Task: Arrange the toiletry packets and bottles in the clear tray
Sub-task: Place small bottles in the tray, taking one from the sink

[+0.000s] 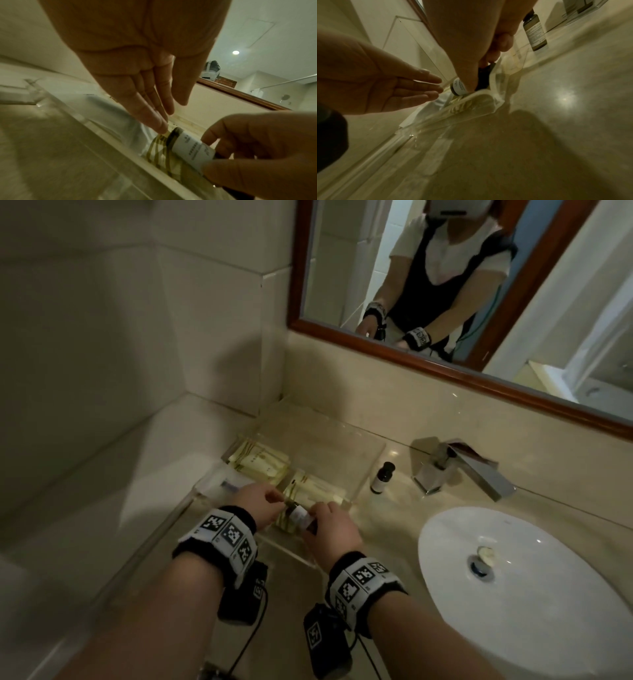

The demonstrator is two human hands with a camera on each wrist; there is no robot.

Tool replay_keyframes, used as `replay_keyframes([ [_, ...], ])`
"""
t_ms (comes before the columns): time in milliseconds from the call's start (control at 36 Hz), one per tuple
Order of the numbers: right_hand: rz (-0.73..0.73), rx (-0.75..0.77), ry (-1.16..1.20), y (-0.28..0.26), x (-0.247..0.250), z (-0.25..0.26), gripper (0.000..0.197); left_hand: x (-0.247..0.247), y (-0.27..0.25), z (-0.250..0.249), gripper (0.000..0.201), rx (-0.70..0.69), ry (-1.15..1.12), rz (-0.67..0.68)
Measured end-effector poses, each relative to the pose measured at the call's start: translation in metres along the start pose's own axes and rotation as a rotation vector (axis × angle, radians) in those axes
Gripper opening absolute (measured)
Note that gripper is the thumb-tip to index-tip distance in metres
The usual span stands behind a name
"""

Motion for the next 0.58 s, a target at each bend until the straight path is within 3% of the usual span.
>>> replay_keyframes([
  [222,-0.072,0.023,-0.052,0.007,-0.008,-0.009,0.025,-0.005,0.009,-0.011,0.031,-0.034,0.221,0.014],
  [583,-0.153,0.09,-0.059,0.001,-0.007,-0.01,0.022,-0.008,0.014,-0.019,0.033,-0.033,0.241,0.0],
])
Point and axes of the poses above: each hand's wrist, its own y-axis towards the middle knuckle, its own x-axis out of the back of the hand, z = x × y, the point moved 2 cm from there along y, towards the middle knuckle, and after that the axes turned 9 degrees about x, right-handed, at the moved point
